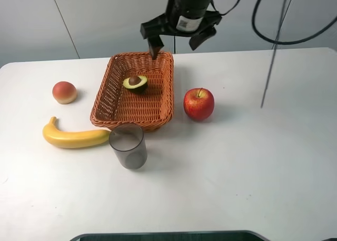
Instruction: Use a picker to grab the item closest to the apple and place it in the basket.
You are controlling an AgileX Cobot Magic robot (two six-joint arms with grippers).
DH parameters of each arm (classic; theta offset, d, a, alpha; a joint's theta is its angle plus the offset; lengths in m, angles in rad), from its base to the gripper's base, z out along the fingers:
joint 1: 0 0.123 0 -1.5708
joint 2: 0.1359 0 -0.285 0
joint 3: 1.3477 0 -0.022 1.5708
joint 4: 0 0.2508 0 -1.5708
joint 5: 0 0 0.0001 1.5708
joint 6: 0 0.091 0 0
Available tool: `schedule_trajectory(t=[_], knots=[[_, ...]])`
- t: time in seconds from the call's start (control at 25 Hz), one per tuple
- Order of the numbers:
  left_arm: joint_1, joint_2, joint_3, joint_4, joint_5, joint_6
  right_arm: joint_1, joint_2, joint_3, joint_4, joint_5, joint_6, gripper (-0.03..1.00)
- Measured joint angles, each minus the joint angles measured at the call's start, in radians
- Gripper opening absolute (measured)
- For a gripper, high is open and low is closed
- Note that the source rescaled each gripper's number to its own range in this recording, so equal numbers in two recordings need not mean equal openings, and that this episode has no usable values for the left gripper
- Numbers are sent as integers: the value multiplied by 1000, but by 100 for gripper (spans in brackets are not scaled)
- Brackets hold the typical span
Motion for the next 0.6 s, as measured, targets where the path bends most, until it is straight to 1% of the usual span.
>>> schedule_trajectory(t=[0.16,0.28,0.6], knots=[[0,0,0,0,0,0,-88,-119,139,0,0,0,100],[0,0,0,0,0,0,-171,-224,243,0,0,0,100],[0,0,0,0,0,0,-383,-505,464,0,6,0,100]])
